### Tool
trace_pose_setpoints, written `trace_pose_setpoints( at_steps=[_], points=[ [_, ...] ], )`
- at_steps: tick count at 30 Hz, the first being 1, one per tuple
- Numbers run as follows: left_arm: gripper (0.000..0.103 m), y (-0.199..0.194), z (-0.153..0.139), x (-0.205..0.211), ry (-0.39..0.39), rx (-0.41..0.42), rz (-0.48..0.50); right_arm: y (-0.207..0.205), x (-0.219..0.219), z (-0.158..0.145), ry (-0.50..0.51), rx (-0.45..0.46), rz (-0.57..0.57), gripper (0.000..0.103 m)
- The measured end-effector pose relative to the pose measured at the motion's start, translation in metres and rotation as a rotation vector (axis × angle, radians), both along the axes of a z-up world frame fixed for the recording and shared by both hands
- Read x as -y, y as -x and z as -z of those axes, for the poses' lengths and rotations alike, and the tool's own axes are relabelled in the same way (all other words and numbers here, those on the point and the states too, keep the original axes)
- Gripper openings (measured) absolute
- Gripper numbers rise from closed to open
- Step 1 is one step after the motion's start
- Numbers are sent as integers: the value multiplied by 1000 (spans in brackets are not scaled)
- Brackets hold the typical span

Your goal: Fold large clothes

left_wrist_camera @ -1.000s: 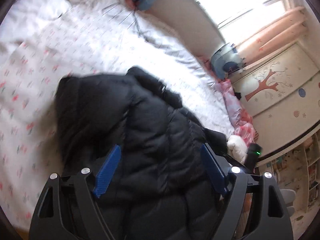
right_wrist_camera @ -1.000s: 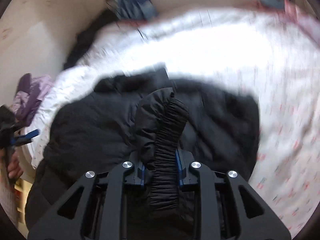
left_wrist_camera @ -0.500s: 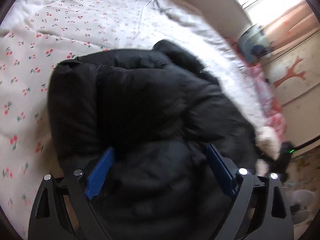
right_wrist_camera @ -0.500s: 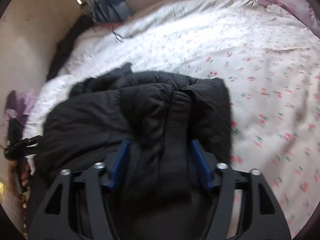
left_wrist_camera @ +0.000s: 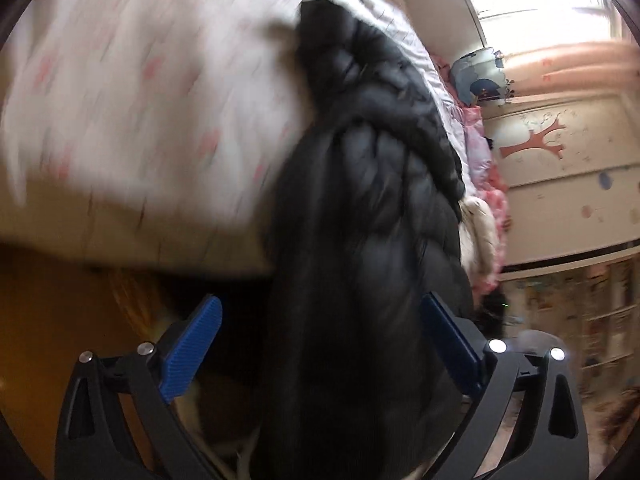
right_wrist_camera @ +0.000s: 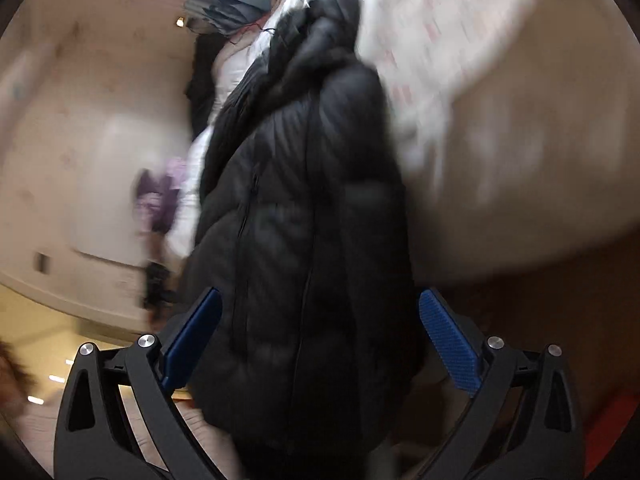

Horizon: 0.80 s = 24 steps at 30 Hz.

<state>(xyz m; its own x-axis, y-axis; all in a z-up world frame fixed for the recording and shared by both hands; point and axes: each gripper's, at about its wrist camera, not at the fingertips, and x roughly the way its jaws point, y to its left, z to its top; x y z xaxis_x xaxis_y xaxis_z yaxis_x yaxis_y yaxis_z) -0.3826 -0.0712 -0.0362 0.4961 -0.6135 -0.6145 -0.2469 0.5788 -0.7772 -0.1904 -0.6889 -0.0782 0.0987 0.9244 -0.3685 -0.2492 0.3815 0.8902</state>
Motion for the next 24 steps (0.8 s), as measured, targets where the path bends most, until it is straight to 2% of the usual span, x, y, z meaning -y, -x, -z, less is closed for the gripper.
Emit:
trace_pose_setpoints(
  at_steps=[2, 4, 8, 11, 14, 16, 19, 21, 24],
  points=[
    [95, 18, 26, 7, 135, 9, 25, 5, 0, 17, -92, -41, -10, 96],
    [95, 27, 44, 14, 235, 20, 34, 7, -2, 35, -175, -86, -11, 96],
    [95, 42, 61, 31, 363, 71, 55, 8, -6, 55, -257, -123, -25, 96],
    [96, 47, 60, 40, 388, 96, 68, 8, -18, 74, -293, -151, -49, 96],
    [96, 52, 57, 45, 355, 88, 90, 8, -32, 96, -235, -179, -59, 96],
    [96, 52, 57, 45, 353, 84, 81, 4, -45, 111, -246, -209, -51, 96],
    [96, 52, 60, 46, 374, 81, 75, 9, -47, 130, -379, -239, -44, 96],
    [96, 55, 63, 45, 383, 80, 77, 12, -56, 133, -484, -227, -66, 96],
    [96, 56, 61, 52, 383, 81, 85, 14, -78, 131, -570, -204, -137, 96]
  ],
)
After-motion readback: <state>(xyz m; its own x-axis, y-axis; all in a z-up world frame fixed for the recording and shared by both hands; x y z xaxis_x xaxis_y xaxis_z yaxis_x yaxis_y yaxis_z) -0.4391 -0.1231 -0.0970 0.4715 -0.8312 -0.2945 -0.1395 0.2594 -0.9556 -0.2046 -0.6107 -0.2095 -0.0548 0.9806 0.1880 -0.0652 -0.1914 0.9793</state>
